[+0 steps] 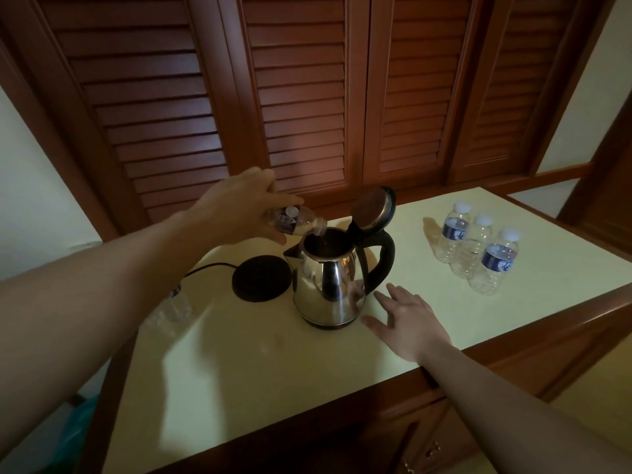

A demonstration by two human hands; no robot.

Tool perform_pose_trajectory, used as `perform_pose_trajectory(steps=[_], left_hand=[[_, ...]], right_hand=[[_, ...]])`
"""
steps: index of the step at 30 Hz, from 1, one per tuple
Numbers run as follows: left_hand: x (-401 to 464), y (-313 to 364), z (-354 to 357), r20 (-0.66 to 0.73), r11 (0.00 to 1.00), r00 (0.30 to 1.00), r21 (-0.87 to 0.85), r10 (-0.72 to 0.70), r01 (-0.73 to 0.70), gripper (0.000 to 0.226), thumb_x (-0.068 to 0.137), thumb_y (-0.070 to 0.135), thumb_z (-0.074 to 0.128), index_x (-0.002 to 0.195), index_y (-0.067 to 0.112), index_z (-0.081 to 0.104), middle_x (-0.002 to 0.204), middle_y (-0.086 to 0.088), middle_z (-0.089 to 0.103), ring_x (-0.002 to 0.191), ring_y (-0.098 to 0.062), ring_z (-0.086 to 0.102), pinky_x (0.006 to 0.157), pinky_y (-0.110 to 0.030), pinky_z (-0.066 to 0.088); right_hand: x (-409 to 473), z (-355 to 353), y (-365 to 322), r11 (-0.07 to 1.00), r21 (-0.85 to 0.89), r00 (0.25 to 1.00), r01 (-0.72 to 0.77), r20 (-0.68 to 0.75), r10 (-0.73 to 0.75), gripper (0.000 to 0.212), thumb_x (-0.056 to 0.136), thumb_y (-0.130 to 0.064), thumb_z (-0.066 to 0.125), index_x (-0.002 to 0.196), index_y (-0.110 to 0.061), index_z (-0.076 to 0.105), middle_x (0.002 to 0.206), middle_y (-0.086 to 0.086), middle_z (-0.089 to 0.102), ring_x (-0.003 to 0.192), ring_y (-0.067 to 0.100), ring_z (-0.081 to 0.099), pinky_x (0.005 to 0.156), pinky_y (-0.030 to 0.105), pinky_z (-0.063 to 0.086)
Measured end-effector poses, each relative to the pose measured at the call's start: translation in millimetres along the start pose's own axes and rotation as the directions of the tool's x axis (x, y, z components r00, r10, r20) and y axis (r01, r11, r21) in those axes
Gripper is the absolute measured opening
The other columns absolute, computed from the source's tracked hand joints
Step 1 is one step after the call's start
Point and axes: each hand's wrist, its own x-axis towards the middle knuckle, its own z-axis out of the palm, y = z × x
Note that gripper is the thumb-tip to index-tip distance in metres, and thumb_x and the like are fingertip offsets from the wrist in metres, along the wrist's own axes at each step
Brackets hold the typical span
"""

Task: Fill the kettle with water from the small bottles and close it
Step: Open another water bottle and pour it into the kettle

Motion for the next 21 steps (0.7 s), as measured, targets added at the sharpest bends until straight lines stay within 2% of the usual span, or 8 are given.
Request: perform_pose_trajectory(steps=[4, 6, 9, 12, 15, 17, 18, 21], left_hand=[[-31, -2, 34, -0.044, 0.895, 0.972, -0.401, -0.23, 0.193, 0.081, 0.075, 0.069, 0.074, 0.148, 0.044, 0.049, 0.102, 0.009, 0.041, 0.093, -0.011, 0.045, 0.079, -0.029, 0.044], [-48, 3, 54, -0.078, 0.824, 0.946, -0.518, -0.314, 0.23, 0.076, 0.077, 0.064, 0.076, 0.145, 0.038, 0.054, 0.102, 0.011, 0.041, 0.093, -0.01, 0.046, 0.083, -0.03, 0.042], [-77, 16, 86, -0.093, 0.708, 0.901, -0.654, -0.424, 0.266, 0.077, 0.073, 0.073, 0.068, 0.139, 0.034, 0.06, 0.104, 0.005, 0.05, 0.092, -0.015, 0.053, 0.081, -0.033, 0.045], [-104, 32, 110, -0.074, 0.629, 0.847, -0.703, -0.527, 0.331, 0.069, 0.076, 0.066, 0.068, 0.137, 0.035, 0.06, 0.106, 0.005, 0.058, 0.093, -0.014, 0.057, 0.079, -0.031, 0.042], [-129, 44, 127, -0.064, 0.545, 0.809, -0.769, -0.585, 0.333, 0.058, 0.082, 0.05, 0.08, 0.135, 0.035, 0.06, 0.109, 0.006, 0.063, 0.093, -0.007, 0.059, 0.077, -0.027, 0.045], [-144, 49, 133, -0.043, 0.504, 0.797, -0.794, -0.603, 0.339, 0.059, 0.081, 0.046, 0.082, 0.135, 0.035, 0.06, 0.109, 0.009, 0.062, 0.095, 0.0, 0.059, 0.077, -0.018, 0.044], [-151, 51, 135, -0.041, 0.491, 0.791, -0.803, -0.61, 0.337, 0.06, 0.081, 0.044, 0.083, 0.135, 0.034, 0.061, 0.109, 0.009, 0.063, 0.096, 0.002, 0.059, 0.077, -0.013, 0.042], [-168, 52, 138, -0.05, 0.472, 0.775, -0.817, -0.63, 0.331, 0.06, 0.077, 0.039, 0.087, 0.133, 0.031, 0.064, 0.107, 0.008, 0.065, 0.098, 0.002, 0.058, 0.078, -0.007, 0.039]], right_hand=[[0, -1, -1, 1.0, -0.001, 1.0, 0.008, 0.001, -0.008, 0.087, 0.094, -0.084, 0.025, 0.165, -0.034, 0.024, 0.175, 0.0, 0.012, 0.161, 0.019, 0.006, 0.13, 0.042, 0.005], [0, -1, -1, 1.0, 0.002, 1.0, 0.015, -0.005, -0.015, 0.086, 0.095, -0.083, 0.026, 0.164, -0.033, 0.027, 0.174, 0.002, 0.015, 0.161, 0.02, 0.008, 0.13, 0.042, 0.007], [2, 3, 0, 0.999, 0.016, 0.998, 0.034, -0.053, -0.033, 0.081, 0.095, -0.08, 0.033, 0.159, -0.031, 0.041, 0.169, 0.005, 0.032, 0.157, 0.023, 0.023, 0.129, 0.043, 0.017], [0, 5, 1, 0.995, -0.012, 0.976, 0.1, -0.194, -0.101, 0.068, 0.094, -0.075, 0.042, 0.141, -0.029, 0.059, 0.137, -0.004, 0.061, 0.132, 0.021, 0.049, 0.111, 0.04, 0.041], [-10, 3, -16, 0.954, -0.011, 0.907, 0.298, -0.309, -0.287, 0.036, 0.097, -0.059, 0.056, 0.113, -0.029, 0.066, 0.097, -0.012, 0.059, 0.096, 0.012, 0.051, 0.081, 0.034, 0.043], [-20, 2, -40, 0.889, 0.107, 0.874, 0.445, -0.269, -0.405, 0.029, 0.097, -0.053, 0.059, 0.098, -0.025, 0.066, 0.089, -0.01, 0.056, 0.083, 0.01, 0.051, 0.071, 0.032, 0.044], [-23, 2, -54, 0.864, 0.151, 0.87, 0.481, -0.203, -0.449, 0.032, 0.097, -0.054, 0.057, 0.1, -0.023, 0.066, 0.093, -0.009, 0.058, 0.084, 0.011, 0.054, 0.071, 0.033, 0.048], [-24, 4, -101, 0.871, 0.135, 0.875, 0.472, 0.051, -0.482, 0.045, 0.099, -0.06, 0.052, 0.127, -0.025, 0.061, 0.12, -0.009, 0.058, 0.107, 0.012, 0.058, 0.091, 0.031, 0.049]])
